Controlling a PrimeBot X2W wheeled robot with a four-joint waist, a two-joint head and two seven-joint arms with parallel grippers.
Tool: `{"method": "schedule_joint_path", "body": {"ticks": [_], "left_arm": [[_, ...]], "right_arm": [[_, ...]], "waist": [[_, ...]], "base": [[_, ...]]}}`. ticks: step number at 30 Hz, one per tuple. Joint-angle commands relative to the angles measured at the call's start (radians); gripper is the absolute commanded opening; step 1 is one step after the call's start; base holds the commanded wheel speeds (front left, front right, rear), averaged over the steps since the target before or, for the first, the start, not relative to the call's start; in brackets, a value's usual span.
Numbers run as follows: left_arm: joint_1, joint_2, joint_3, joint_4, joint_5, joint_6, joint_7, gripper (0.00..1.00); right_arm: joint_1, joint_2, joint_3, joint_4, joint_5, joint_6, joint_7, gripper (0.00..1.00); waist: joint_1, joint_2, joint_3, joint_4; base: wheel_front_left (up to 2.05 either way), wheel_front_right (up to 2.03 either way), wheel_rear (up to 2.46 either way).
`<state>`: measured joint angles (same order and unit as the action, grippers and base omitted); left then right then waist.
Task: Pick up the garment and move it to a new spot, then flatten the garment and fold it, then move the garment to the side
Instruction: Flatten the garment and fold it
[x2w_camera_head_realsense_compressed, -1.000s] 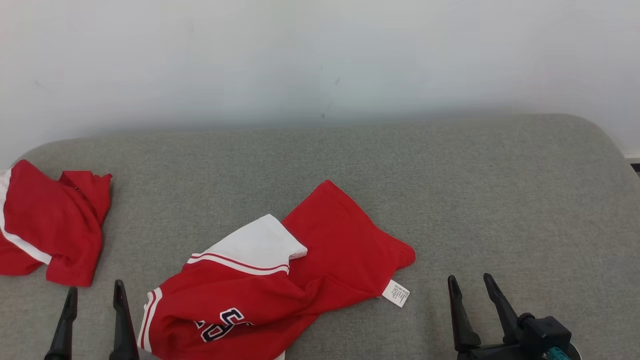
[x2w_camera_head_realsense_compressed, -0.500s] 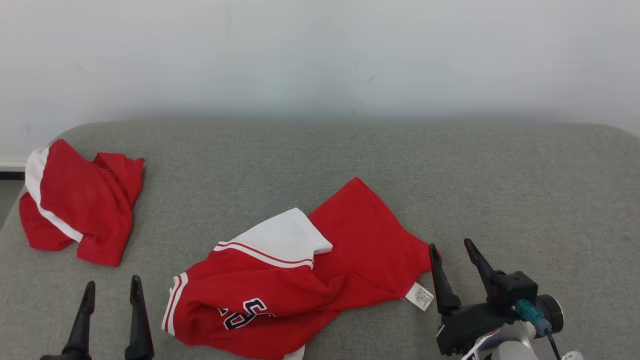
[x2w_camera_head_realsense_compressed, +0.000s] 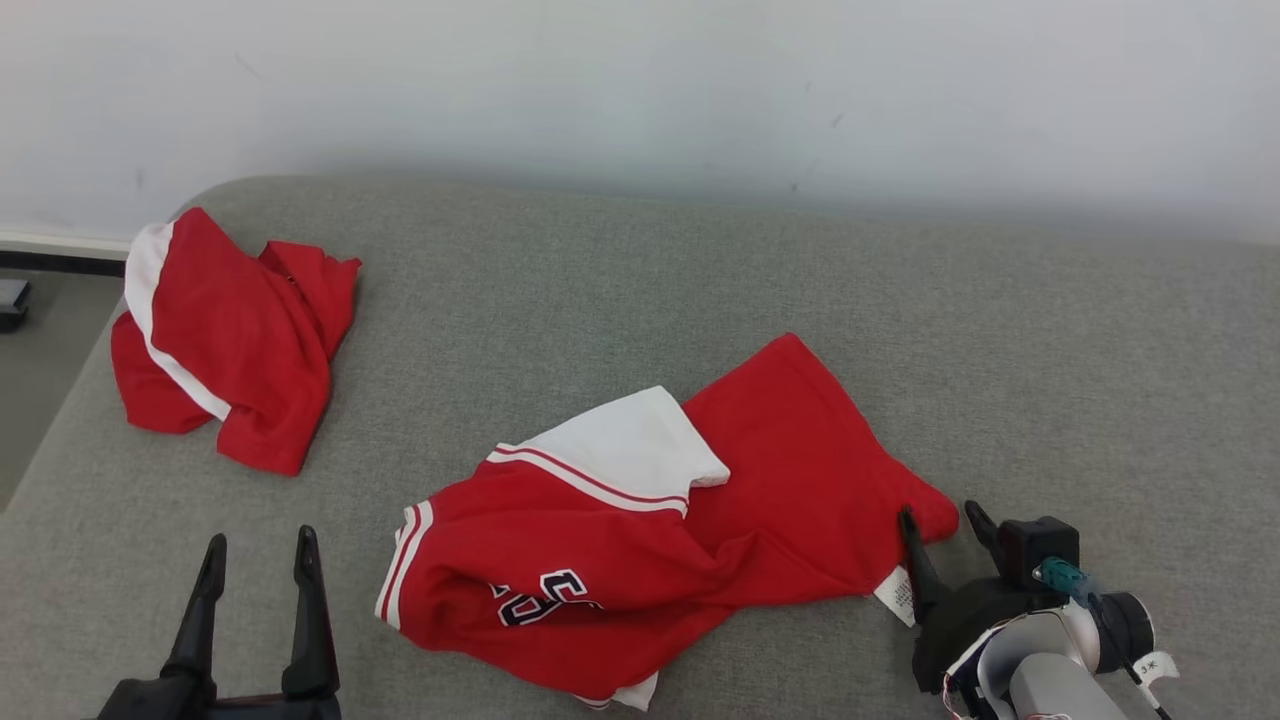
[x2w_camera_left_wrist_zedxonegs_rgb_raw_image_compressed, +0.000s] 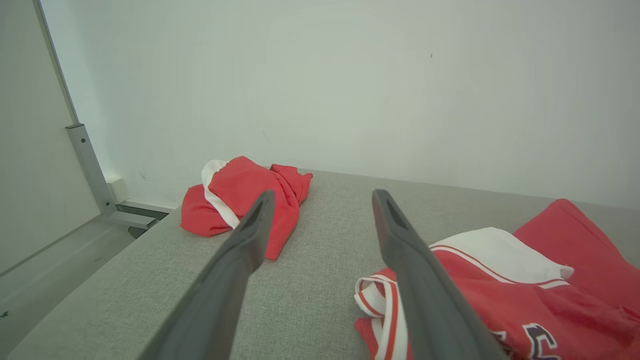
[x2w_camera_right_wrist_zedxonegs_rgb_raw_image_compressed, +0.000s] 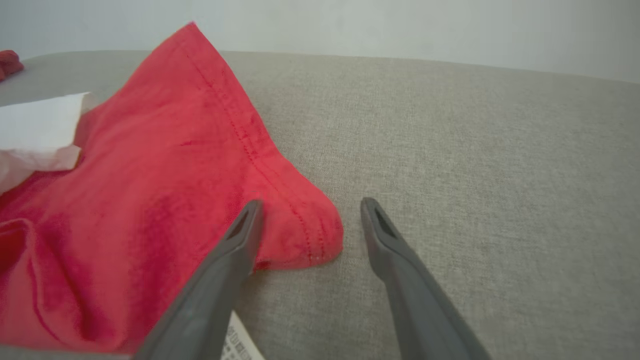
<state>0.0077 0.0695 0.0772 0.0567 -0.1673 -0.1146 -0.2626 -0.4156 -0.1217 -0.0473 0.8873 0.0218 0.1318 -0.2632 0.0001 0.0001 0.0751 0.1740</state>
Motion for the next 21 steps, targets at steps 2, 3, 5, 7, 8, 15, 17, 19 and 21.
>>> {"method": "schedule_joint_path", "body": {"ticks": [2, 3, 5, 7, 8, 15, 17, 19, 21], "left_arm": [[-0.011, -0.007, -0.005, 0.001, 0.011, -0.005, -0.003, 1.00], [-0.010, -0.008, -0.005, 0.001, 0.012, -0.006, -0.003, 1.00], [-0.009, -0.009, 0.006, 0.007, 0.010, -0.008, -0.003, 1.00], [0.002, -0.011, 0.014, 0.012, 0.009, -0.007, -0.003, 1.00], [0.010, -0.012, 0.015, 0.013, 0.011, -0.007, -0.003, 1.00], [0.030, -0.016, 0.017, 0.015, 0.007, -0.010, -0.003, 1.00], [0.034, -0.018, 0.012, 0.018, 0.004, -0.011, -0.003, 1.00], [0.037, -0.019, 0.006, 0.020, 0.004, -0.012, -0.003, 1.00], [0.043, -0.019, 0.003, 0.022, 0.003, -0.011, -0.003, 1.00]], "right_arm": [[-0.024, -0.001, -0.012, 0.061, 0.010, -0.002, 0.008, 0.69], [-0.036, -0.001, -0.015, 0.076, 0.010, -0.002, 0.008, 0.21], [-0.045, 0.003, -0.015, 0.097, 0.011, -0.002, 0.004, 0.00], [-0.048, 0.003, -0.013, 0.103, 0.011, -0.002, 0.000, 0.00], [-0.050, -0.002, -0.016, 0.100, 0.014, -0.002, -0.001, 0.00], [-0.004, -0.022, -0.026, -0.030, 0.040, -0.002, -0.001, 0.00], [0.022, -0.030, -0.031, -0.087, 0.062, -0.002, -0.001, 0.00], [0.053, -0.034, -0.036, -0.140, 0.090, -0.002, -0.001, 0.00], [0.090, -0.044, -0.039, -0.188, 0.109, -0.002, -0.001, 0.00]], "waist": [[-0.0001, -0.0001, 0.014, 0.019], [-0.0001, -0.0001, 0.013, 0.020], [-0.0001, -0.0001, 0.010, 0.015], [-0.0001, -0.0001, 0.002, 0.002], [-0.0001, -0.0001, -0.002, -0.005], [-0.0001, -0.0001, -0.033, -0.059], [-0.0001, -0.0001, -0.042, -0.074], [-0.0001, -0.0001, -0.051, -0.088], [-0.0001, -0.0001, -0.059, -0.099]], "base": [[0.00, 0.00, 0.00], [0.00, 0.00, 0.00], [0.00, 0.00, 0.00], [0.00, 0.00, 0.00], [0.00, 0.00, 0.00], [0.00, 0.00, 0.00], [0.00, 0.00, 0.00], [0.00, 0.00, 0.00], [0.00, 0.00, 0.00]]}}
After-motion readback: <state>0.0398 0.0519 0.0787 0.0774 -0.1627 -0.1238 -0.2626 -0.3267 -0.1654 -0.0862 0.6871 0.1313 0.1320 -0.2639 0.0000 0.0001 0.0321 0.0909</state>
